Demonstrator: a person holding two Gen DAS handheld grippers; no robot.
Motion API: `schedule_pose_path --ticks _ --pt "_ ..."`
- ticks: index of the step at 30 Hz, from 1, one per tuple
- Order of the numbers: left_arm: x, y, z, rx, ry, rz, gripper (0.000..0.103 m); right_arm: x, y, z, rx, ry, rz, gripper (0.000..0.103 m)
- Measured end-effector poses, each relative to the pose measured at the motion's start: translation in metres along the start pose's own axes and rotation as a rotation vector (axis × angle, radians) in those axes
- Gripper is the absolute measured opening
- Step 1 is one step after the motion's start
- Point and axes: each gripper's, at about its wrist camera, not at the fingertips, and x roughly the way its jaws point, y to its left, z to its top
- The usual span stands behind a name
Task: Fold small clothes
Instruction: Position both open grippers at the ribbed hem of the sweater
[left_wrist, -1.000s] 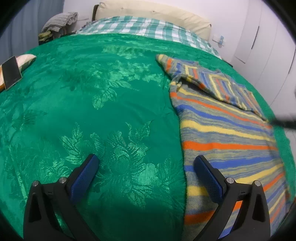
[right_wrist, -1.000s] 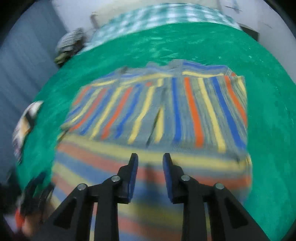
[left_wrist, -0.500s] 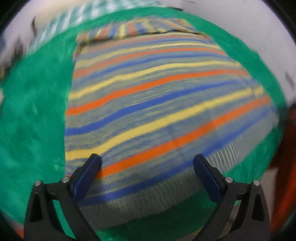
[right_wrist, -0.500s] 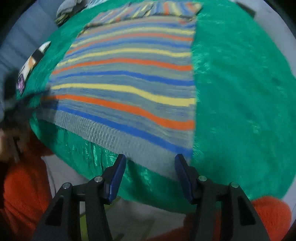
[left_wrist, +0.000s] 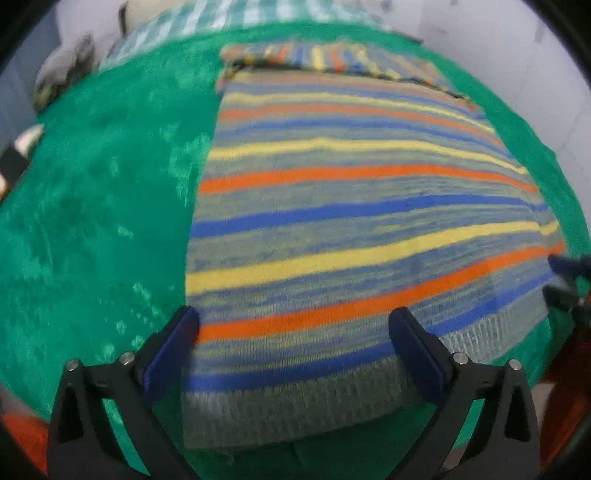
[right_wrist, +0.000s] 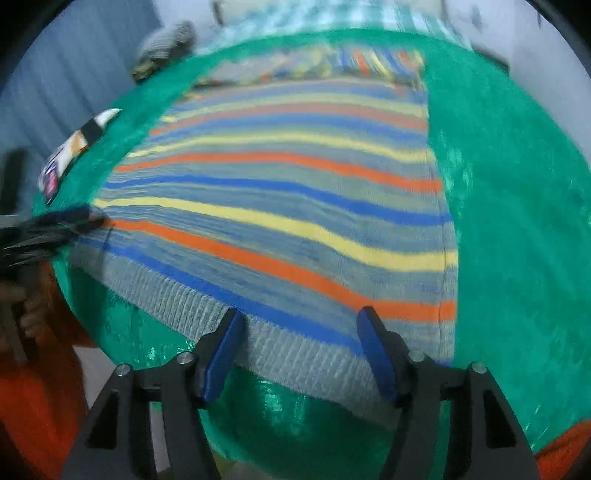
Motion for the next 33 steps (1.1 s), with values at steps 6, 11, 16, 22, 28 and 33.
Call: schedule_pose_path --ticks 6,11,16,22,28,33 --pt "0.002 0.0 0.0 -0.016 0.015 -0.004 0.103 0.007 0.001 0.005 0.008 -0.008 -0.001 0.076" --pt "0.002 0.0 0.003 -0.004 0.024 0.005 0.103 0.003 0.012 -0.004 -0.024 -0.011 -0.015 0.086" --pt "-0.003 -0.001 0.0 -0.012 0.023 0.017 0.103 0.003 0.014 -0.006 -0.035 -0.015 -0.021 0.087" --pt "-0.012 0.002 0.0 -0.037 0.033 0.009 0.102 0.002 0.013 -0.007 -0.035 -0.014 -0.019 0.087" --pt "-0.038 0.022 0.002 -0.108 -0.066 0.02 0.102 -0.005 0.007 -0.008 0.012 -0.033 0.021 0.087" --pt "-0.034 0.037 0.001 -0.121 -0.036 0.086 0.102 -0.007 0.01 -0.006 0.013 -0.038 0.01 0.087"
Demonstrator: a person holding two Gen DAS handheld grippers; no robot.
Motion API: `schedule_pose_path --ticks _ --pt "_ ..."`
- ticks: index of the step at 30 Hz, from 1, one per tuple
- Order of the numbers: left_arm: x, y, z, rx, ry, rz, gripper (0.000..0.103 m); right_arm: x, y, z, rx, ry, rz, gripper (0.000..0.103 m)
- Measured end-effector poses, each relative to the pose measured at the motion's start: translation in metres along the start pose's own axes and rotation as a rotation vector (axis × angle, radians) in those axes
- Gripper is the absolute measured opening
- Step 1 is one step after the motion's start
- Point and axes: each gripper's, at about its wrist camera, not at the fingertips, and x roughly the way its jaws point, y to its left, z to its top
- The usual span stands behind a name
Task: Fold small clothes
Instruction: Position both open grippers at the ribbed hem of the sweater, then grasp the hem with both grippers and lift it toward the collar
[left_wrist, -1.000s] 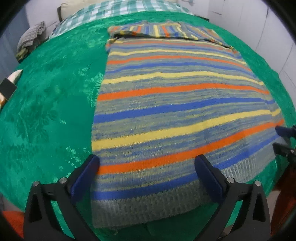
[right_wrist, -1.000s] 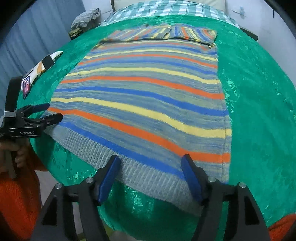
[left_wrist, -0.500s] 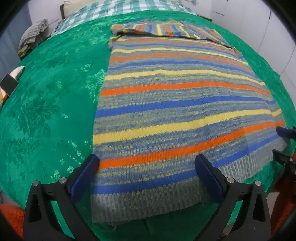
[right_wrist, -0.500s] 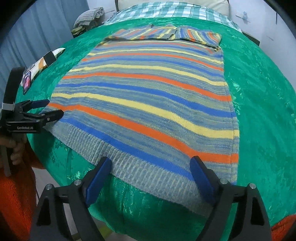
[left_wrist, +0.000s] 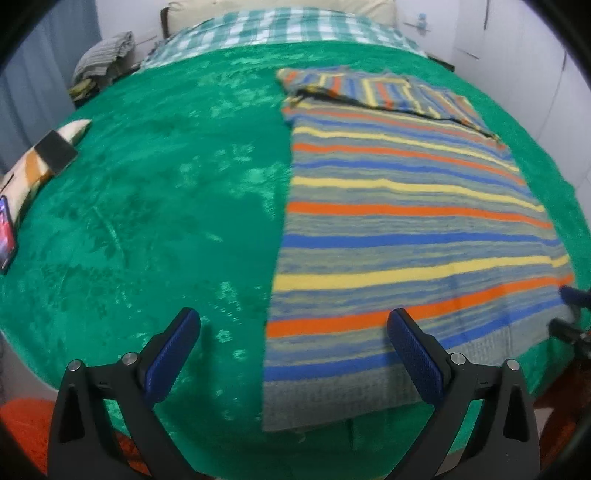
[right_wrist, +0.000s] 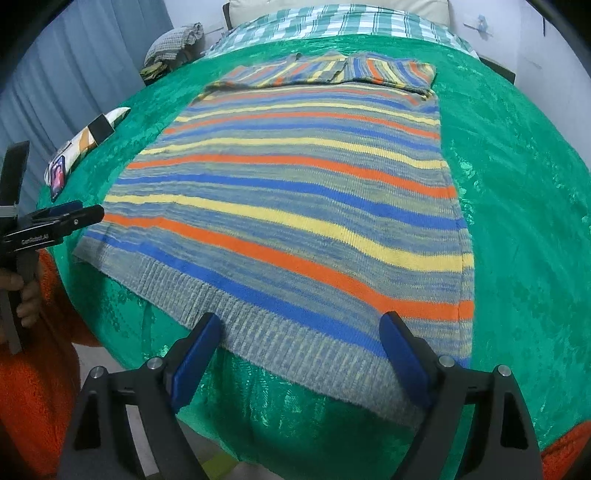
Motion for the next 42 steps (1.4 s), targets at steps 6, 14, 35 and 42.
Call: schedule_pose_path --ticks 6,14,35,42 --pt "0.01 0.015 -0.005 -0.035 0.074 0.011 0.102 -0.042 -0.035 0.004 0.17 -0.152 -0.017 0.087" --pt "0.015 0.02 -0.018 -0.034 0.145 -0.058 0.101 -0.063 -0.113 -0.015 0.531 -0.032 0.097 0.081" --pt "-0.005 0.066 -0.006 -0.323 0.172 -0.431 0.003 -0.055 -0.094 0.001 0.4 0.074 0.271 0.006" --pt "-0.006 0.077 0.063 -0.387 0.034 -0.487 0.003 -0.062 -0.112 0.064 0.408 -0.072 0.308 0.006"
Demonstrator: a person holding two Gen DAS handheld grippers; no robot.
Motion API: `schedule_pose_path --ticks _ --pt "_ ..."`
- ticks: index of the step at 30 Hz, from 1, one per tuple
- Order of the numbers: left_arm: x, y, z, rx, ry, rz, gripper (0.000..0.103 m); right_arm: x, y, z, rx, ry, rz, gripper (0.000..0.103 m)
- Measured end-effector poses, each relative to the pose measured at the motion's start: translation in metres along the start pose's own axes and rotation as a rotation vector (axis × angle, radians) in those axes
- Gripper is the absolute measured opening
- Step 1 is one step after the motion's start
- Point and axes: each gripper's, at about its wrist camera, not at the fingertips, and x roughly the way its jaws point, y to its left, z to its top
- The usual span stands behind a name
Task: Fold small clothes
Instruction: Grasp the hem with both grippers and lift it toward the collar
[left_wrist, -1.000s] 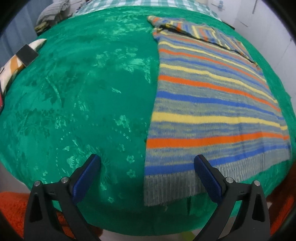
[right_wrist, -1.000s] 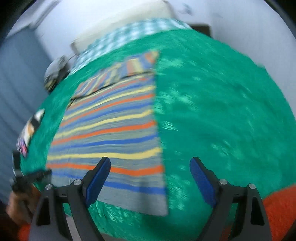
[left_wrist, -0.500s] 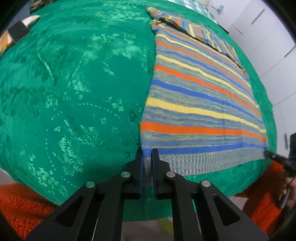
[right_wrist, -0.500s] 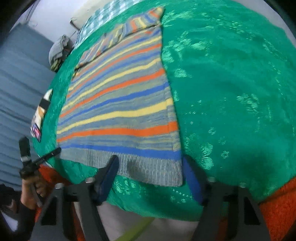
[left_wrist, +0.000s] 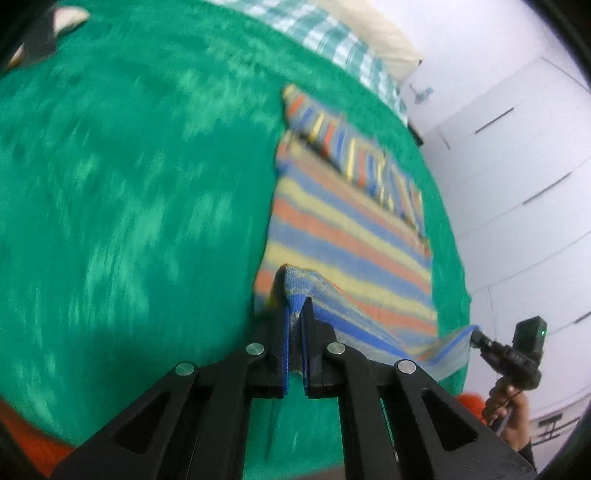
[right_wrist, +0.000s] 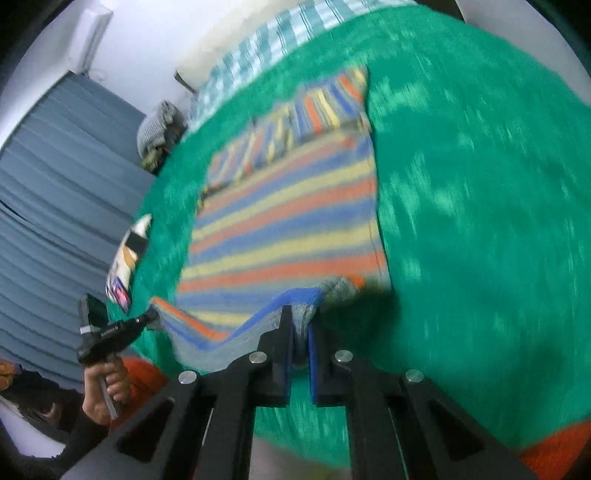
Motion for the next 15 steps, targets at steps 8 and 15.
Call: schedule_pose_path --ticks 8,15 --pt "0.065 -0.029 0.148 0.049 -0.074 0.036 0.003 0.047 -0.007 0.14 0.027 -0.123 0.019 0.006" --pt "0.157 -0.037 0.259 0.066 -0.066 0.086 0.008 0.12 -0.044 0.261 0.112 -0.145 0.045 0.007"
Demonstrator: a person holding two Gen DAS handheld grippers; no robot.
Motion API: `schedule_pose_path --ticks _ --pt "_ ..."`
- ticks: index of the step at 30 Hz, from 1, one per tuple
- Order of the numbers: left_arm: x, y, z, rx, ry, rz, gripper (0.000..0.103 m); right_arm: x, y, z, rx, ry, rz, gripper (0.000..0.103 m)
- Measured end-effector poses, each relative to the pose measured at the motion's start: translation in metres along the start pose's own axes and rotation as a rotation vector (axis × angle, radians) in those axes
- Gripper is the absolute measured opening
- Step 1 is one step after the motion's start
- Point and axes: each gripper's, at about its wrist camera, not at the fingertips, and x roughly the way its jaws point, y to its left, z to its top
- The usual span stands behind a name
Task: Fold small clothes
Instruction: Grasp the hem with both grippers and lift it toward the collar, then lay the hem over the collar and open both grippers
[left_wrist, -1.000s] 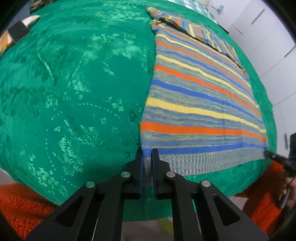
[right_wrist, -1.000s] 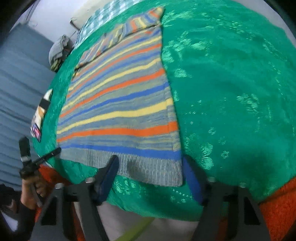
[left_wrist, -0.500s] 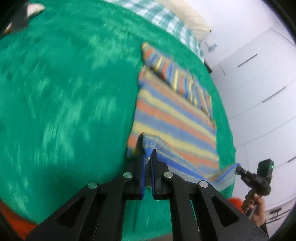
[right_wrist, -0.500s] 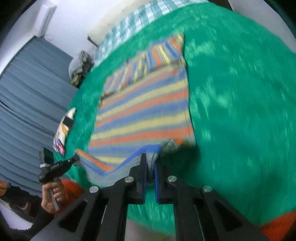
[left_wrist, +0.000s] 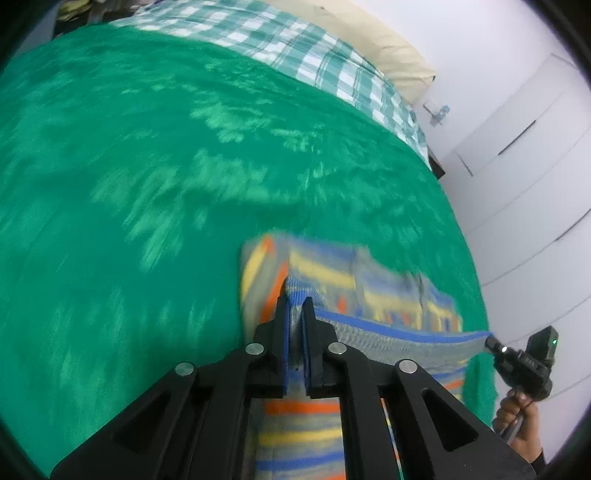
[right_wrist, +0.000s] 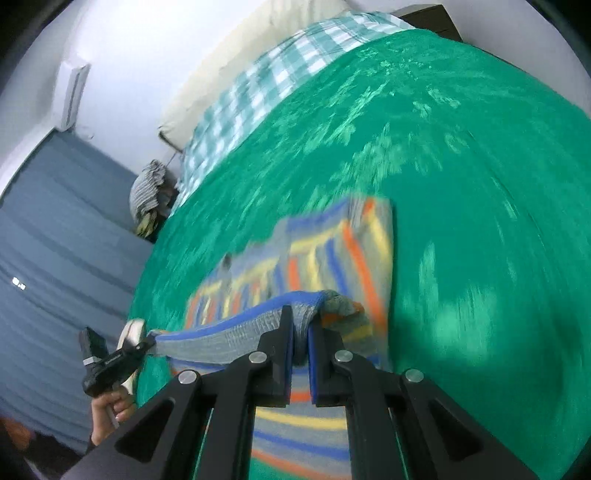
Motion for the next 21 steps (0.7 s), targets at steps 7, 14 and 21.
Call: schedule_pose_path --ticks 7,14,21 --pt "-0.01 0.02 0.021 -0.062 -0.119 0.015 0.067 0.018 -0.025 0.021 0.019 -0.178 -0.051 0.049" --pt "-0.038 -0.027 -0.102 0.29 -0.006 -0.024 0.073 0.003 0.043 -0.065 -0.431 0.057 -0.025 0.05" --pt "-0.064 0.013 -0.169 0.239 0.084 0.247 0.053 -0.019 -0.008 -0.143 -0.397 0.185 -0.254 0.021"
